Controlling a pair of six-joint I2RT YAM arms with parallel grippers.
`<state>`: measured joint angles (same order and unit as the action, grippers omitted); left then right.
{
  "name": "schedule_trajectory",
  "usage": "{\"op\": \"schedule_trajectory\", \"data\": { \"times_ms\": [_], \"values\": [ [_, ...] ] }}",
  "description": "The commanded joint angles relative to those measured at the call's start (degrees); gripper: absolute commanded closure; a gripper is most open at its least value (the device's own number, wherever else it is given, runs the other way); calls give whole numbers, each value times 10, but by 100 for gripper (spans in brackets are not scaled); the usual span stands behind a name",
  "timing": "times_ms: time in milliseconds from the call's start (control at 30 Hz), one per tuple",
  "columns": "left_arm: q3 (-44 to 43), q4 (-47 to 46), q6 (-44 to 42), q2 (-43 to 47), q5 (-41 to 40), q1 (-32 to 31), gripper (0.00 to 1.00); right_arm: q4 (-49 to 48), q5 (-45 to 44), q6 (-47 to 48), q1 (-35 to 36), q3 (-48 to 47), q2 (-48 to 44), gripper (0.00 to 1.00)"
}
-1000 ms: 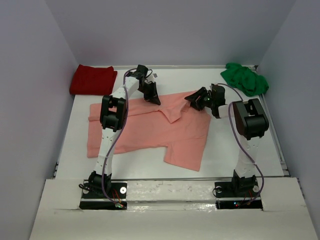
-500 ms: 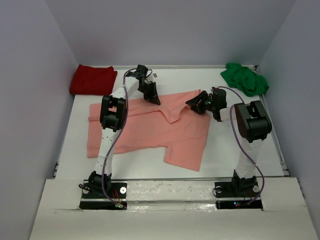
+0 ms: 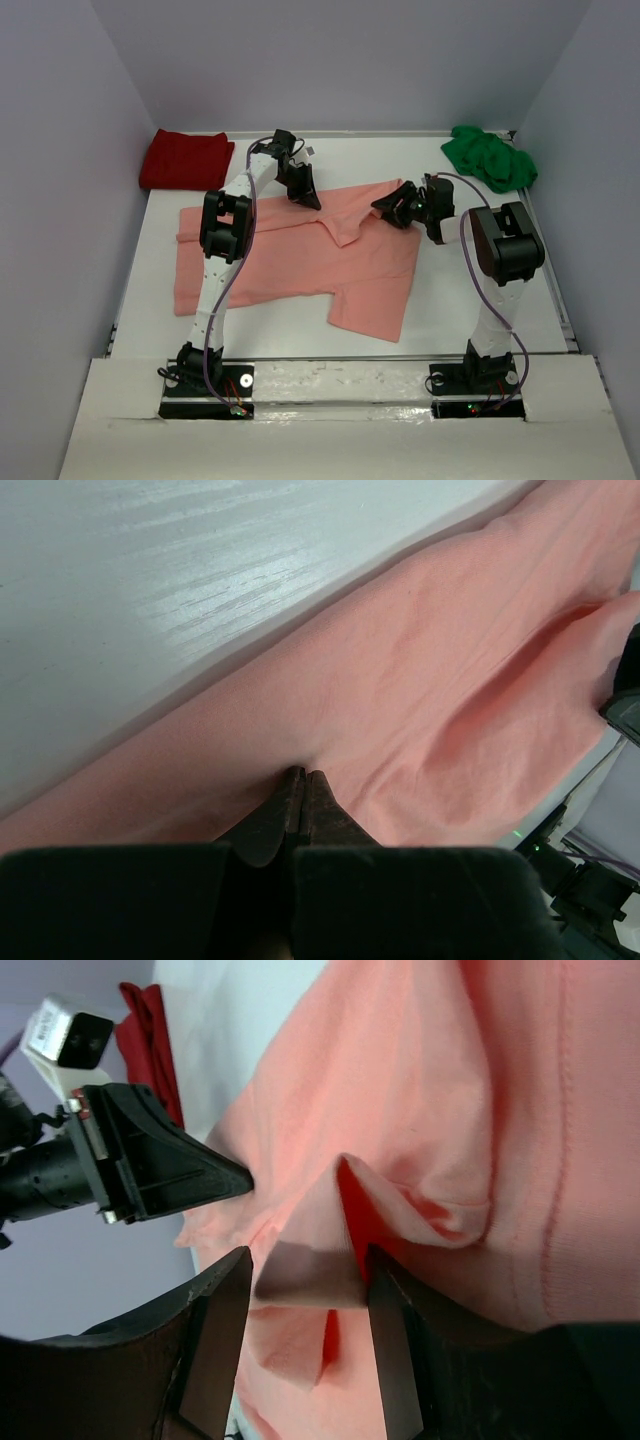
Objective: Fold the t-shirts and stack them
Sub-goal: Fold the flattened tshirt in 1/3 of the way
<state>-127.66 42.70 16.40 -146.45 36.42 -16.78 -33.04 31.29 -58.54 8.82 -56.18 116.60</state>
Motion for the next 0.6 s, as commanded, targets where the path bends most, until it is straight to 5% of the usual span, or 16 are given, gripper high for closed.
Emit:
{"op": "schedule_trajectory", "data": {
  "times_ms": [0, 233, 567],
  "values": [
    [12, 36, -31, -46, -85, 14, 97, -111, 22, -28, -9, 3, -2, 45],
    [13, 36, -31, -46, -84, 14, 96, -297, 22, -118, -25, 74, 28, 40],
    [13, 35, -30, -47, -83, 14, 96, -367, 35, -117, -35, 128, 39, 42]
  ]
}}
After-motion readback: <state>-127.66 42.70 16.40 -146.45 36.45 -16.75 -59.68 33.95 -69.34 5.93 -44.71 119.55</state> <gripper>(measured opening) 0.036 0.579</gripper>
